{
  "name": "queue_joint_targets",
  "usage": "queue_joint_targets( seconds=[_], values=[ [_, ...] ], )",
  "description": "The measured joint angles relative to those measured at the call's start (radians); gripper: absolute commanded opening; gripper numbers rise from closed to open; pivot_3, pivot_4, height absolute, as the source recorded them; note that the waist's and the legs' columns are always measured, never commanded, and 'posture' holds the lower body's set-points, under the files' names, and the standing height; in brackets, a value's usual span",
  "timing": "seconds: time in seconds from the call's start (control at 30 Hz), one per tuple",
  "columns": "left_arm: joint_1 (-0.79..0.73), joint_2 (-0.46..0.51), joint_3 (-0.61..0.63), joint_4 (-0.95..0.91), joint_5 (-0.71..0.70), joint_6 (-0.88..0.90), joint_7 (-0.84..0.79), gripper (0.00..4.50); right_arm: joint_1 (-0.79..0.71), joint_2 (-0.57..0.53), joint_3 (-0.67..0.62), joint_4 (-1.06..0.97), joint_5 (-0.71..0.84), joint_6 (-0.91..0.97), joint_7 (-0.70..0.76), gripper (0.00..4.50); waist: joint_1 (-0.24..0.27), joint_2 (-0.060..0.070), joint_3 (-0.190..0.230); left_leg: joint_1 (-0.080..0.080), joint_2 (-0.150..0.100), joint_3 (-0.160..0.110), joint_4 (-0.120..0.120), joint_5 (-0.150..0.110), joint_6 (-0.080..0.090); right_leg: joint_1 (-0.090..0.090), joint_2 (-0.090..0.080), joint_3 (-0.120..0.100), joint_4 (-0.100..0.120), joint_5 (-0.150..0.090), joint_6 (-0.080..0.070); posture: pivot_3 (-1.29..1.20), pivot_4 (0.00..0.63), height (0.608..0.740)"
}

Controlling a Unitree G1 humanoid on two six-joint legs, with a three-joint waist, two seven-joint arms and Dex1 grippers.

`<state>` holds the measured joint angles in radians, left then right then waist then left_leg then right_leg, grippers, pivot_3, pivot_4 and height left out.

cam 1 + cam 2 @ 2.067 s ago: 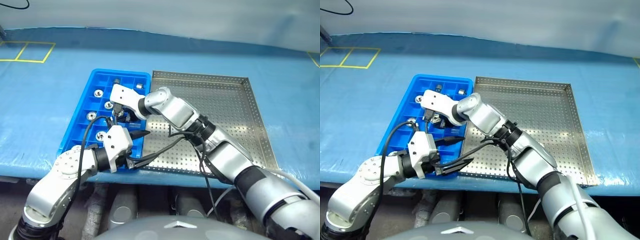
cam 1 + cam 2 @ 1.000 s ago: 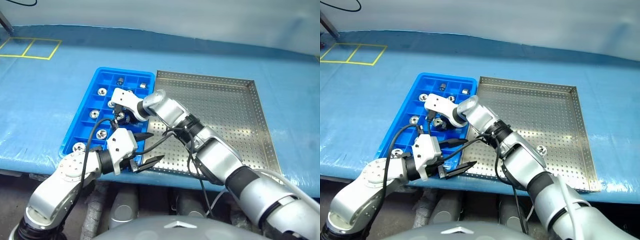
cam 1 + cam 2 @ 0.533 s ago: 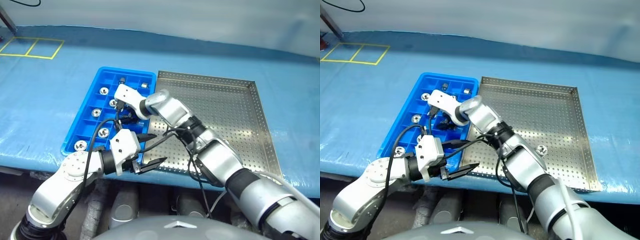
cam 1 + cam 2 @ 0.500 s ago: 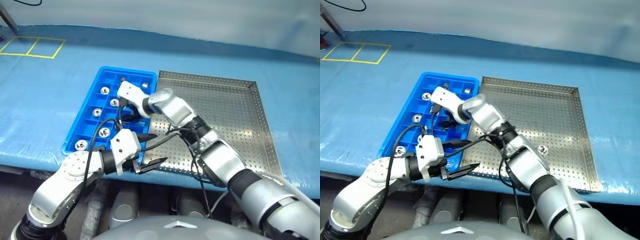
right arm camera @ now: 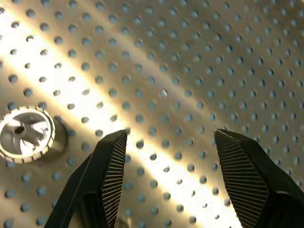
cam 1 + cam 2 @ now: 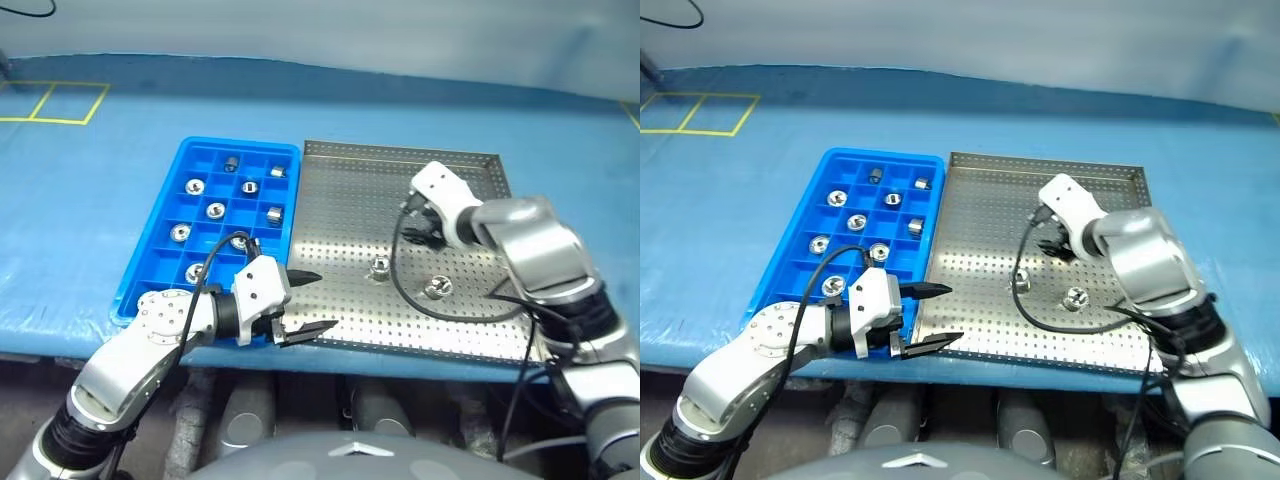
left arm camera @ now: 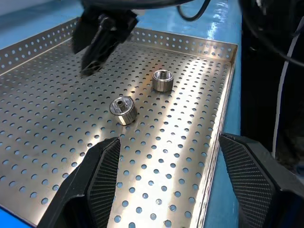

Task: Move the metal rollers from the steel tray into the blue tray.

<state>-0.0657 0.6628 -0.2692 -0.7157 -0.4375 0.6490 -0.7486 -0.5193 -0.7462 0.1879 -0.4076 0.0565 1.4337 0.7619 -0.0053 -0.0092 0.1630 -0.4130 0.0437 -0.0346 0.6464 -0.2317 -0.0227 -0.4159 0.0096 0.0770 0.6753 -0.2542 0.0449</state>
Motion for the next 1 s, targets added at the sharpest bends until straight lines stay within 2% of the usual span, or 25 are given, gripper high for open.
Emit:
queue_joint_targets(
  seconds=[0.2,0.37,1.0],
  values=[
    [-0.037,0.0,-0.046,0.038,0.008,-0.005,-0.038,3.64,0.09,0.015,-0.115,-0.032,0.075,0.165,-0.053,3.07,-0.024,0.0,0.0,0.001,0.0,0.001,0.002,0.0,0.0,0.001,0.001,0.002,0.001,0.0,0.003,0.02,0.15,0.74],
    [-0.055,-0.002,-0.056,0.047,0.012,-0.005,-0.045,3.64,0.131,0.036,-0.182,-0.035,0.162,0.171,-0.085,3.07,-0.026,-0.002,0.001,0.0,-0.001,0.001,0.003,0.0,0.0,0.001,0.0,0.003,0.0,0.001,0.004,0.02,0.15,0.74],
    [-0.06,-0.027,-0.056,0.048,0.025,-0.005,-0.042,3.64,0.202,0.008,-0.188,-0.074,0.429,0.171,-0.261,3.07,-0.026,-0.003,0.002,0.0,-0.001,0.001,0.003,0.0,0.0,0.002,0.0,0.004,0.0,0.001,0.005,0.03,0.15,0.74]
  ],
)
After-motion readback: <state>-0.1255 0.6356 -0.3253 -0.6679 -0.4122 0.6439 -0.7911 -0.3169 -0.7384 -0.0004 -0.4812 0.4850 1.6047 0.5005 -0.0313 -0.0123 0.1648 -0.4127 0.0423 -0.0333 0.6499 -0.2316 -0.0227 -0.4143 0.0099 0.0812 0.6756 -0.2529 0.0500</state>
